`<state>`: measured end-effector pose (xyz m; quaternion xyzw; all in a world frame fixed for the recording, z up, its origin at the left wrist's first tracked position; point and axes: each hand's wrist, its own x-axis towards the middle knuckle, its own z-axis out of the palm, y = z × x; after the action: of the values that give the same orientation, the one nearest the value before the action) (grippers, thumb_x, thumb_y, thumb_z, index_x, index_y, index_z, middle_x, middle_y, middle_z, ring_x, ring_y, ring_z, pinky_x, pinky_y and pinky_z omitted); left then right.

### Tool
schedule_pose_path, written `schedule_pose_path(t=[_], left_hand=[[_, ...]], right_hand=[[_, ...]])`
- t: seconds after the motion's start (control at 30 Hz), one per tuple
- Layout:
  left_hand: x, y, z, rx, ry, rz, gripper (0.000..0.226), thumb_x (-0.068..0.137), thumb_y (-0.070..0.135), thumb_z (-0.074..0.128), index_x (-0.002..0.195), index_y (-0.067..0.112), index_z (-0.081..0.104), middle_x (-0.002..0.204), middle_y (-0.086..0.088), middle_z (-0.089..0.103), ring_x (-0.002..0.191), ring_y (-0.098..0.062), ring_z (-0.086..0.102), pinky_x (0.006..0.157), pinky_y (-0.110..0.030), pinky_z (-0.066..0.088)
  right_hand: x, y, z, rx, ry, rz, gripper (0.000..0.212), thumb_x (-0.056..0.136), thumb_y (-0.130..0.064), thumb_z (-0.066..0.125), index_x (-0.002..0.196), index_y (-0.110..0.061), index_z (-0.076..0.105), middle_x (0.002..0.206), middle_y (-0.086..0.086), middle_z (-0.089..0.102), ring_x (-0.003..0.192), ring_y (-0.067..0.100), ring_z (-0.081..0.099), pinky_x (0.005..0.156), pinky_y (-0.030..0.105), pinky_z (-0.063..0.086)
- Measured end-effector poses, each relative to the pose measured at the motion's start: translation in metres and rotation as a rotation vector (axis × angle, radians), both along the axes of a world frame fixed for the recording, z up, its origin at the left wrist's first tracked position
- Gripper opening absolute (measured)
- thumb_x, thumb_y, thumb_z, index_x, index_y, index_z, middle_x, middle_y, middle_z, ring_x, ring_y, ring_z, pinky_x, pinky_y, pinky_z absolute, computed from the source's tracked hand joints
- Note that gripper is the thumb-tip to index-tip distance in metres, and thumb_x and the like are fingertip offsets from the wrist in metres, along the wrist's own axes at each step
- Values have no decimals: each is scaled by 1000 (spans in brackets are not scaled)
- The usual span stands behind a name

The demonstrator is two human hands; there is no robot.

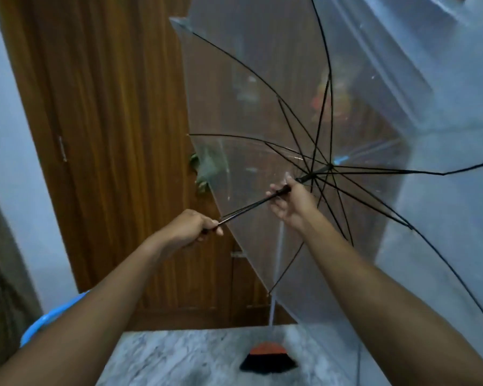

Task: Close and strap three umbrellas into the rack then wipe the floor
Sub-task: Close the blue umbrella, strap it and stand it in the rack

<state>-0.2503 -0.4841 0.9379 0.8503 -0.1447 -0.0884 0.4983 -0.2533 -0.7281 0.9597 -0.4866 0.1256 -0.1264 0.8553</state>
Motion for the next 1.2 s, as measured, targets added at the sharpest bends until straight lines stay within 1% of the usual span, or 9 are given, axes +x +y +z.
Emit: schedule_pose_path(t=[0.1, 0.23, 0.37, 0.47, 0.53, 0.67, 0.93, 1.03, 1.2], left_hand=[[-31, -45, 4, 11, 13, -147, 34, 102, 17, 50, 87, 10, 80, 54, 0, 47, 41, -11, 34, 43, -22, 23], [-68, -99, 6, 2, -71, -269, 30, 102, 18, 53, 92, 8, 79, 52, 2, 55, 47, -13, 43, 45, -21, 33], [-91, -122, 0, 140, -94, -387, 39, 101, 34, 56, 70, 18, 74, 56, 0, 51, 50, -12, 46, 49, -22, 37], [-100, -126, -6, 133, 35, -402, 40, 103, 33, 52, 81, 8, 74, 58, 0, 45, 47, -9, 42, 47, -21, 35], [-103, -130, -8, 101, -16, -377, 41, 103, 34, 50, 81, 12, 76, 60, -1, 44, 49, -10, 39, 46, -20, 31], [-111, -141, 0, 36, -137, -404, 40, 101, 38, 52, 78, 19, 78, 65, -5, 47, 56, -17, 40, 55, -26, 32], [-122, -155, 12, -94, -56, -375, 38, 103, 33, 53, 83, 10, 75, 53, 1, 42, 41, -11, 31, 42, -22, 27], [-121, -164, 11, -163, -26, -307, 38, 103, 31, 52, 82, 8, 74, 52, -1, 41, 39, -12, 28, 42, -21, 23], [-116, -173, 20, -202, -91, -112, 34, 100, 23, 58, 76, 7, 76, 38, 7, 49, 31, -6, 37, 42, -22, 27]], right_hand=[[-39, -51, 4, 175, -24, -89, 33, 108, -37, 40, 85, -17, 52, 78, 2, 63, 73, 20, 64, 71, 34, 52], [-83, -103, 10, 367, -77, -251, 39, 109, -30, 38, 74, -14, 45, 66, 4, 47, 60, 18, 50, 60, 34, 53], [-119, -153, 20, 338, -94, -361, 42, 110, -27, 36, 69, -15, 41, 62, 0, 35, 49, 12, 34, 41, 19, 42], [-140, -181, 29, 304, -116, -415, 42, 110, -24, 35, 69, -16, 39, 61, -1, 31, 48, 10, 28, 36, 14, 35], [-151, -194, 33, 311, -131, -424, 39, 110, -21, 35, 71, -16, 39, 62, -1, 30, 50, 10, 27, 35, 14, 35], [-162, -204, 38, 305, -154, -493, 36, 107, -14, 37, 72, -14, 42, 58, 1, 34, 48, 13, 35, 43, 22, 47], [-152, -155, 48, 301, -256, -454, 36, 110, -23, 37, 76, -12, 42, 62, 5, 41, 57, 22, 54, 75, 44, 59], [-137, -112, 42, 274, -213, -409, 35, 109, -24, 39, 76, -14, 42, 53, 3, 42, 45, 18, 50, 56, 37, 55], [-124, -49, 18, 211, -93, -196, 45, 108, -27, 37, 65, -17, 34, 43, -3, 27, 26, 8, 25, 31, 12, 24]])
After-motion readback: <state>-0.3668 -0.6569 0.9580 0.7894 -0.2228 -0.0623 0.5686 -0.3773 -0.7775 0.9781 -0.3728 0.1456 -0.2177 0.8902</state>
